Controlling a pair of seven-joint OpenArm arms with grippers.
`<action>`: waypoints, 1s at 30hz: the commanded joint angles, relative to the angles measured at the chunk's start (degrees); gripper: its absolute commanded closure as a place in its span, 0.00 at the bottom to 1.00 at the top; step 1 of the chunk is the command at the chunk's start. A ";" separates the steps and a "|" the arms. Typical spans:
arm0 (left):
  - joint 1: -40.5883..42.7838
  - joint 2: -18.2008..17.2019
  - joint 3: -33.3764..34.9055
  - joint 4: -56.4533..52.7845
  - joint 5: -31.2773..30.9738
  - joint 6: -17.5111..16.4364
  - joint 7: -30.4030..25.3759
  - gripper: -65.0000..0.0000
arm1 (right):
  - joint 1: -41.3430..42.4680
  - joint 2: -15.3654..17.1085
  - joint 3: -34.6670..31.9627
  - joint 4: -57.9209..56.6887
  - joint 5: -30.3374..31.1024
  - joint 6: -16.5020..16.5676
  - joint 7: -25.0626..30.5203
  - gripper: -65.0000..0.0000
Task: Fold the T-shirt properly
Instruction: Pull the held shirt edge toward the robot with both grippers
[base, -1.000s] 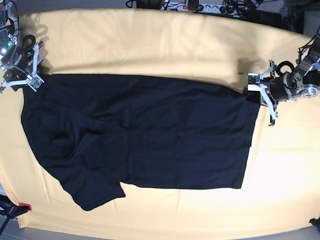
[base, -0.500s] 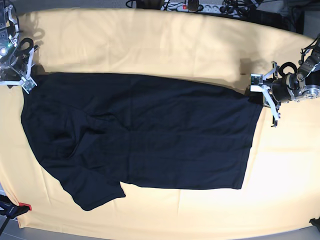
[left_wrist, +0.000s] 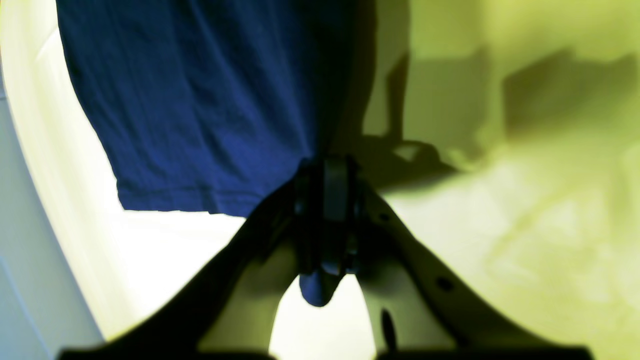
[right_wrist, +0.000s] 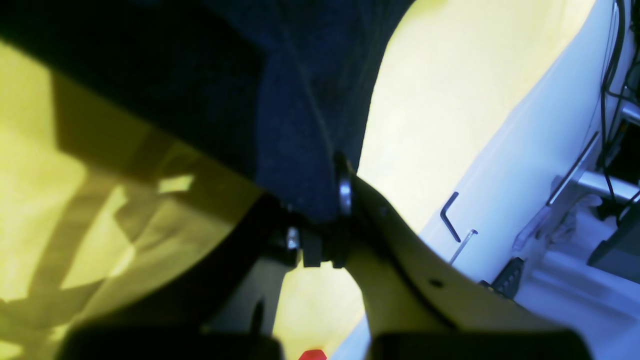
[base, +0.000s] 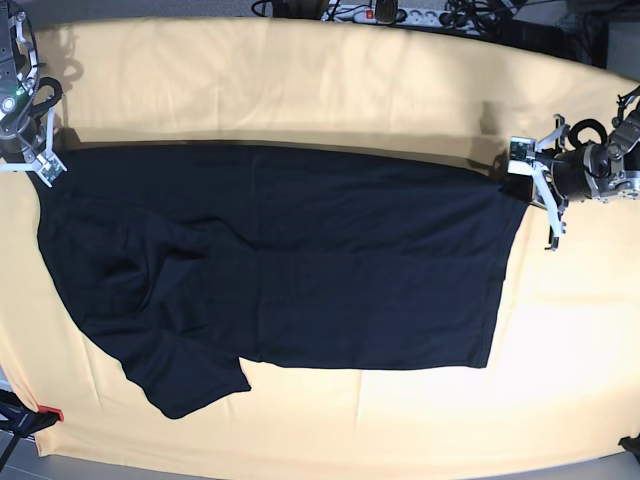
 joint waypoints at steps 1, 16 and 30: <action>-0.94 -1.88 -0.66 1.31 -1.01 -0.24 -0.26 1.00 | 0.28 1.73 0.68 0.55 -1.14 -0.87 -1.60 1.00; -0.57 -6.84 -0.63 3.56 -1.90 -5.30 -8.39 1.00 | -0.35 2.03 0.70 0.55 7.63 5.18 -14.27 1.00; 8.72 -6.97 -0.66 5.01 -3.58 -5.30 0.24 1.00 | -2.69 1.97 14.88 0.74 31.76 14.32 -20.15 1.00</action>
